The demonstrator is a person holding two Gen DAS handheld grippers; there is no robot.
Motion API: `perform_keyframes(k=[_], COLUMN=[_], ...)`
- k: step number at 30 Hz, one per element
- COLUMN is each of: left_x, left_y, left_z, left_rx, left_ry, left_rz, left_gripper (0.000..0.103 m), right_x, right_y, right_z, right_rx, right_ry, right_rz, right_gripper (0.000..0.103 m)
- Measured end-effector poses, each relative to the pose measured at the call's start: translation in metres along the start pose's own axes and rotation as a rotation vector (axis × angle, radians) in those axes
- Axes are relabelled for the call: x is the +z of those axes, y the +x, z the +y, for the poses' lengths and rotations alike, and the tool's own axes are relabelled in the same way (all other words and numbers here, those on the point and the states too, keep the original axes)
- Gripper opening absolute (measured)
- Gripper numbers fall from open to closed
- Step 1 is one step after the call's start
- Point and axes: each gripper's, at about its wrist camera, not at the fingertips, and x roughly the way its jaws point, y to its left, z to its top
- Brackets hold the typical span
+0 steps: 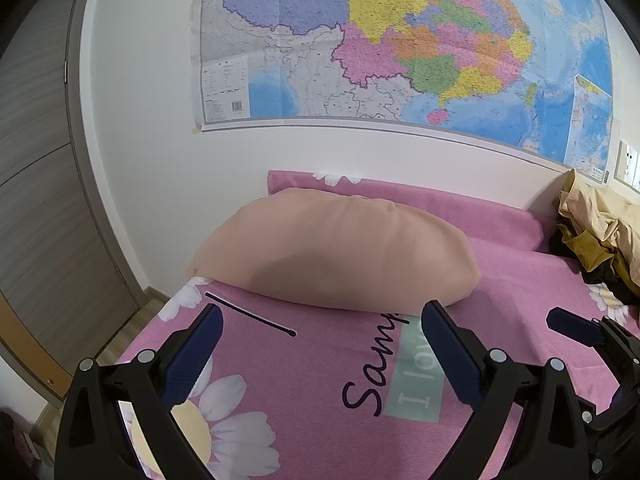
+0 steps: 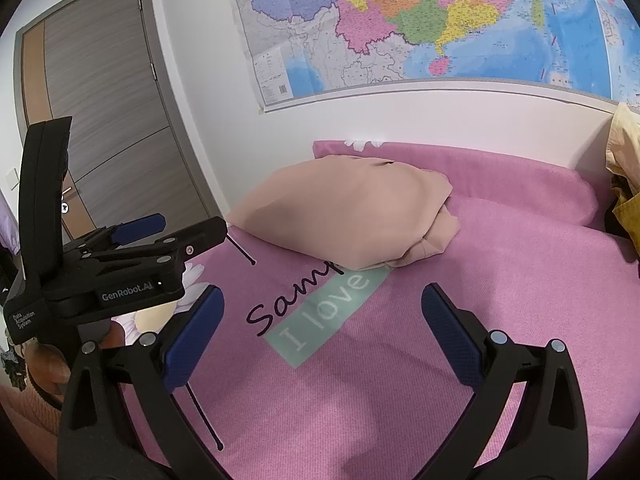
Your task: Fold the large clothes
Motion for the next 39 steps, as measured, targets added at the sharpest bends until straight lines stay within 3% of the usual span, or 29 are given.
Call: perform_keyframes(k=[39], left_x=[-0.0028], left_y=[-0.0012], left_z=[-0.0073], left_rx=[-0.003], left_ry=[0.023], left_rz=[-0.015], left_gripper=[0.096], right_x=[-0.0029], right_y=[-0.0017], right_z=[-0.0013], right_rx=[0.006], right_ry=[0.019], right_rz=[0.0], right_gripper=[0.097])
